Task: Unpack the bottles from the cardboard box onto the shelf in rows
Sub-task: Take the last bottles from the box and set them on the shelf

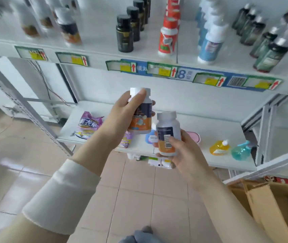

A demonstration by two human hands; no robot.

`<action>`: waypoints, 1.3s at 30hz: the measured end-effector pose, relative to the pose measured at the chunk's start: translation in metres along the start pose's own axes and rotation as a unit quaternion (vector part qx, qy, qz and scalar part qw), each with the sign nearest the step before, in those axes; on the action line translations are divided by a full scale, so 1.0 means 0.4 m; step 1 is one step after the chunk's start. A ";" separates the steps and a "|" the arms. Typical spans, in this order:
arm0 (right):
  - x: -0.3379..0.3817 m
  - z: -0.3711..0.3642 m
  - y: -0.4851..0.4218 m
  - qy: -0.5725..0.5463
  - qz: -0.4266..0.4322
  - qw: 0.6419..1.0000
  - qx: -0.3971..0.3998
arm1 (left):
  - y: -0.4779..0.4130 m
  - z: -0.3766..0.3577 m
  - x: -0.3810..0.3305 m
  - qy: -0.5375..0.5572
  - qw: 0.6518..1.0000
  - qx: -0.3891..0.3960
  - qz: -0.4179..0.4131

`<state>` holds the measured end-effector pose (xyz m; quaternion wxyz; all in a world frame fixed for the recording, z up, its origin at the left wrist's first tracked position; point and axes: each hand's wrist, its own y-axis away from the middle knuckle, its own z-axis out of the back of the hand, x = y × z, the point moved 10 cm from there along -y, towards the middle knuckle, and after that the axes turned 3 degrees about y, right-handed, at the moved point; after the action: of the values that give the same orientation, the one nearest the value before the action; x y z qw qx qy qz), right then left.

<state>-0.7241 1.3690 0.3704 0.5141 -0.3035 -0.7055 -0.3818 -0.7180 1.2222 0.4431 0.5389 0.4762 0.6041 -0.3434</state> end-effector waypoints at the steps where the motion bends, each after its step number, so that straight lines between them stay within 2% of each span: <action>1: 0.031 -0.021 -0.016 0.012 0.005 1.000 0.015 | -0.015 0.014 -0.036 0.000 1.000 -0.009 -0.015; 6: 0.180 -0.094 -0.111 0.052 0.069 0.995 0.038 | -0.096 0.076 -0.202 -0.006 0.996 -0.042 -0.076; 13: 0.373 -0.227 -0.274 0.014 0.124 0.988 0.096 | -0.249 0.183 -0.386 -0.036 0.992 -0.044 -0.116; 21: 0.547 -0.426 -0.501 -0.031 0.102 0.981 0.160 | -0.484 0.341 -0.558 -0.114 0.984 0.003 -0.139; 27: 0.645 -0.512 -0.678 0.044 0.115 0.987 0.106 | -0.708 0.439 -0.647 -0.203 0.970 0.031 -0.132; 33: 0.703 -0.482 -0.839 0.094 0.108 0.988 0.049 | -0.901 0.465 -0.671 -0.261 0.955 0.052 -0.128; 35: 0.709 -0.468 -0.884 0.120 0.094 0.987 0.049 | -0.951 0.477 -0.666 -0.263 0.956 0.050 -0.119; 39: 0.694 -0.472 -0.954 0.072 0.036 0.993 0.083 | -1.040 0.497 -0.630 -0.285 0.951 0.052 -0.103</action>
<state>-1.0239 1.0183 0.5835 0.6006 -0.2563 -0.6846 -0.3238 -1.0556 0.8567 0.6123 0.6245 0.3209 0.4526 -0.5498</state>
